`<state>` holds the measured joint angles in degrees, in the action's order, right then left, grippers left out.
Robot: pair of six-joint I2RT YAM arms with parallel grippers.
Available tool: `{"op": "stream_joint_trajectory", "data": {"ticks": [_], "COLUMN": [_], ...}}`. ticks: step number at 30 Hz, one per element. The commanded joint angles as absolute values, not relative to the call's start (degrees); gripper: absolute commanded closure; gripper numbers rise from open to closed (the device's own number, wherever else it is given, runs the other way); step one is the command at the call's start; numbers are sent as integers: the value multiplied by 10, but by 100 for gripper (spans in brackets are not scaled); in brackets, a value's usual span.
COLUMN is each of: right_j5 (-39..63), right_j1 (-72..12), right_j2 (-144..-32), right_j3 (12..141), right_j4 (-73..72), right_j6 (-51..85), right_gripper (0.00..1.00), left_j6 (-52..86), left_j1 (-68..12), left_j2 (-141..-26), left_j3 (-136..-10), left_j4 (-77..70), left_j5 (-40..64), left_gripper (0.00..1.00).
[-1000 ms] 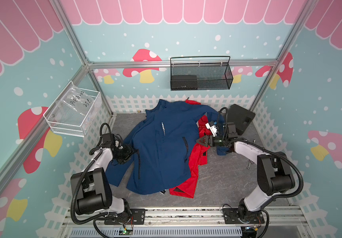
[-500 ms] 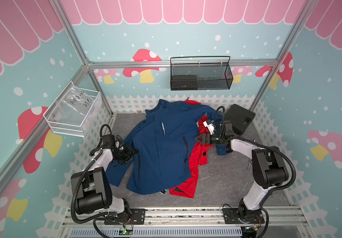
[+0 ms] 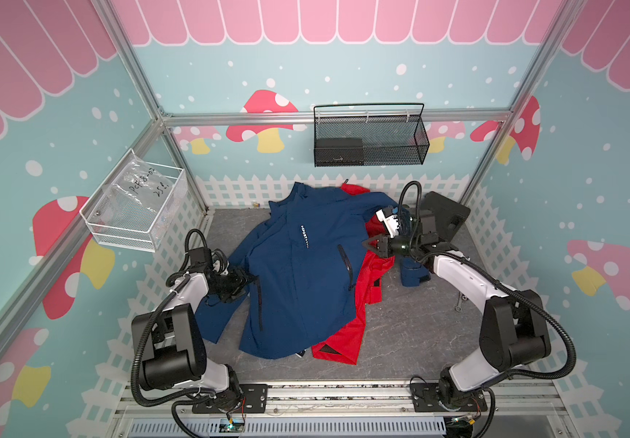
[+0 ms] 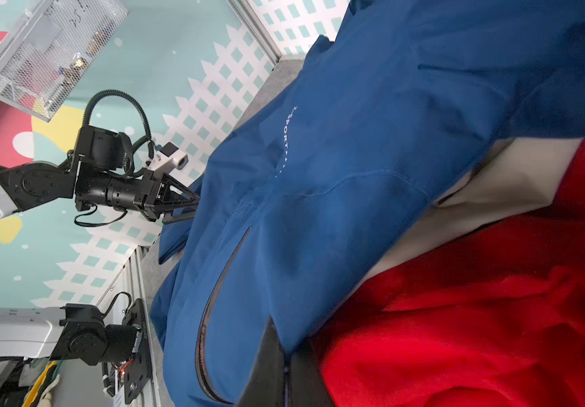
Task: Unzip the jacket
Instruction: Flatten out the jacket.
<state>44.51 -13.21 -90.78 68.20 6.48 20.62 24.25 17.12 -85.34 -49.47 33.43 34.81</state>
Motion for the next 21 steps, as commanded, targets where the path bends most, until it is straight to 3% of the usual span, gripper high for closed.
{"op": "stream_joint_trajectory", "data": {"ticks": [1,3,4,5,7,10,16,21], "right_j5": [391,373,365,352,328,336,424,441], "right_j1": [-134,-135,-135,-135,-132,-114,-118,-171], "right_j2": [-911,-909,-903,-896,-861,-814,-781,-783], "right_j3": [714,716,715,709,676,604,468,431], "right_j4": [125,128,132,139,149,170,198,213], "right_j6": [188,186,182,179,175,178,176,185], "right_gripper": [100,67,41,27,17,19,44,46], "left_j6": [243,243,243,242,242,244,265,274], "left_j1": [169,168,167,167,166,165,162,159], "left_j2": [-848,-847,-846,-846,-846,-852,-864,-882], "left_j3": [-489,-487,-486,-486,-487,-491,-493,-523], "left_j4": [325,325,325,325,325,323,291,287], "left_j5": [352,351,351,351,352,358,396,409], "left_gripper": [35,35,35,35,35,35,35,35]}}
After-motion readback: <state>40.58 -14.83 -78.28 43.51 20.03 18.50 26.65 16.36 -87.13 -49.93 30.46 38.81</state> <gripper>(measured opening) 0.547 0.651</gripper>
